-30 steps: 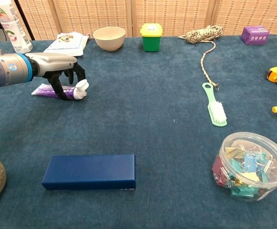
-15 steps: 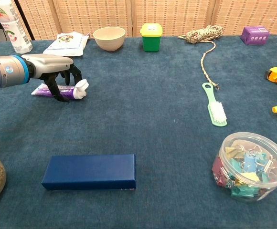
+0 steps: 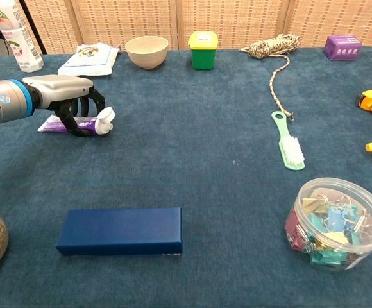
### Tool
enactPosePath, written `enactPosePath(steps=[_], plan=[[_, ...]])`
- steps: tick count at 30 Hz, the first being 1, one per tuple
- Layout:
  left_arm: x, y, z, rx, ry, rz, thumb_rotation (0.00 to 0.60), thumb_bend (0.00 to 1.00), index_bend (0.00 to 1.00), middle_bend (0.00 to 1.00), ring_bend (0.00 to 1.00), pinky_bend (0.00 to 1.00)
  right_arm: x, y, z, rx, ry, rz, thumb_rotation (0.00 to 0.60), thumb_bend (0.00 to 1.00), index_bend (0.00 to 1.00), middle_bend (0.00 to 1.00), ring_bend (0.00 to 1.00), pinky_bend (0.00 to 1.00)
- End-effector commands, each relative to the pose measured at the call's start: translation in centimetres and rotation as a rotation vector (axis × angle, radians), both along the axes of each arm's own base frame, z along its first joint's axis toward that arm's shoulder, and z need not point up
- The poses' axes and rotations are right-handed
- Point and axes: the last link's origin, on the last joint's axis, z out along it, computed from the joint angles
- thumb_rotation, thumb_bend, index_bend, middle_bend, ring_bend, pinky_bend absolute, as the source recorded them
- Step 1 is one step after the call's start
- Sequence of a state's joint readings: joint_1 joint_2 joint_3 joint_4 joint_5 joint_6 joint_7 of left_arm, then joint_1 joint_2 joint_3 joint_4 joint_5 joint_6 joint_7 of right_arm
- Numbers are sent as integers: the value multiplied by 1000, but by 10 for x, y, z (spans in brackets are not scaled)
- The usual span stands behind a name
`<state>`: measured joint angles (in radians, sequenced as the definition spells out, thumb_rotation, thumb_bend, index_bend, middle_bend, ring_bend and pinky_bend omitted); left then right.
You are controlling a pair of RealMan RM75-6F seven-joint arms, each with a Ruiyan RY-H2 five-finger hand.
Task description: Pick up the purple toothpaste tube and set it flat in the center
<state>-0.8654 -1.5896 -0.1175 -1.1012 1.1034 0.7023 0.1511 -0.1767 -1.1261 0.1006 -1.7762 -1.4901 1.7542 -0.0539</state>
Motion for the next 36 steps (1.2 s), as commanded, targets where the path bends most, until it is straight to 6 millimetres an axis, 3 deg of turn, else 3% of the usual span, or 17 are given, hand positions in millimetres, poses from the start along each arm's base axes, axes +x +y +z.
enactPosePath(steps=[1,11,25,36], plan=[[-2,-1,1,9,-14,1,600,324,499,420,409,408,0,0,0,0,0,0,600,0,165,108,7,12],[1,-5,5,43,-60,-43,600,432,544,449,454,506,1,0,0,-4,-7,6,600,0,166,108,7,12],[11,-2,29,38,-87,-125,600,674,617,525,545,583,8,-15,4,25,-36,59,600,0,168,108,7,12],[20,0,55,27,-85,-149,600,696,570,510,521,594,11,-31,8,53,-67,111,600,0,166,108,7,11]])
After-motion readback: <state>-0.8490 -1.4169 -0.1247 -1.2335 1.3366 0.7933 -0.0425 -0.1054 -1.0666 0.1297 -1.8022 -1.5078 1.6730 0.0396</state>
